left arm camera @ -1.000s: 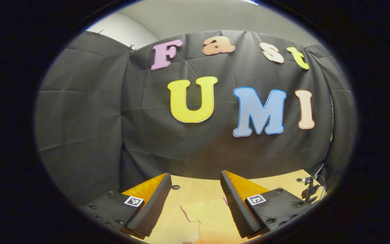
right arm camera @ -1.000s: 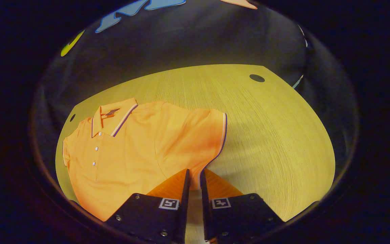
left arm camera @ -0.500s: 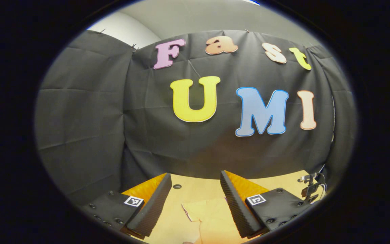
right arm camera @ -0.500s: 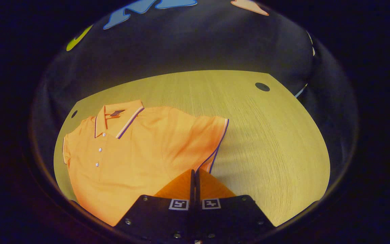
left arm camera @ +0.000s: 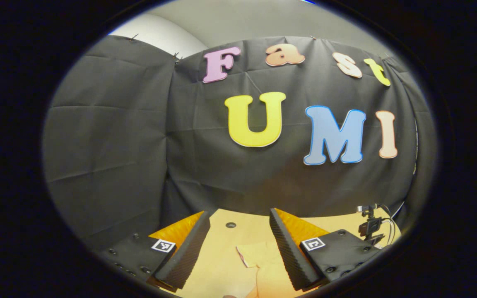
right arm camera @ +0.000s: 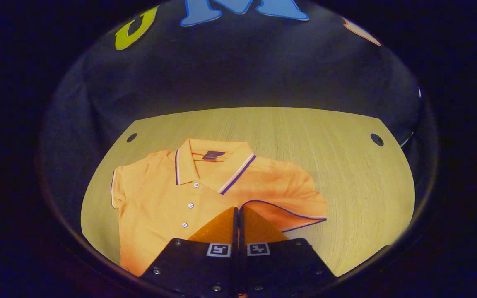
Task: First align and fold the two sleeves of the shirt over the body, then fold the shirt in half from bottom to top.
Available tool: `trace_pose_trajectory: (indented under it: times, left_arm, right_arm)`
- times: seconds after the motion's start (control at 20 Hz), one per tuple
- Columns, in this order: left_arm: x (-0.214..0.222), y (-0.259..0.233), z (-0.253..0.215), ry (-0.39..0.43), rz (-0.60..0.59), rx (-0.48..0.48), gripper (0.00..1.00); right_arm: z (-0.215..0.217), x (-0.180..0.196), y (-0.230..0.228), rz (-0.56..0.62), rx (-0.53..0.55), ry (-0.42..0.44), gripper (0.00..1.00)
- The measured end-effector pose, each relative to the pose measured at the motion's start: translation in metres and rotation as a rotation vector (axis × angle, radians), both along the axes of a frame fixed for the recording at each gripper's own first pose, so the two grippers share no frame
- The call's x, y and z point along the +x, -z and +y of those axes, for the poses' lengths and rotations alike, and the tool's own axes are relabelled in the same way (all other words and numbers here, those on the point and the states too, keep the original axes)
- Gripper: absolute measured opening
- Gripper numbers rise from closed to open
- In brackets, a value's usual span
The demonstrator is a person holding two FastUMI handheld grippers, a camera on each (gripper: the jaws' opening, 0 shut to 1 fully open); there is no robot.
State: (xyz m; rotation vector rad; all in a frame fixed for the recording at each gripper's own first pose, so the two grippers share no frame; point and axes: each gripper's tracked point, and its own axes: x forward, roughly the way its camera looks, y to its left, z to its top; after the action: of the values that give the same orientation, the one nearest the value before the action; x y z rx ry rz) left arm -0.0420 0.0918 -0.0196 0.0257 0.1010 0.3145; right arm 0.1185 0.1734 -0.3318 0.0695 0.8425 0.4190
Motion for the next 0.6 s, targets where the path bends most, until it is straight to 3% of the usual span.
trace_pose_trajectory:
  times: [0.4, 0.6]
  left_arm:
    - [-0.031, 0.005, 0.044, -0.105, 0.022, 0.006, 0.95]
    - [-0.034, 0.009, 0.055, -0.117, 0.030, -0.001, 0.95]
  right_arm:
    - [0.107, -0.046, 0.017, 0.015, -0.060, -0.300, 0.00]
    - [0.121, -0.061, 0.026, 0.024, -0.106, -0.341, 0.01]
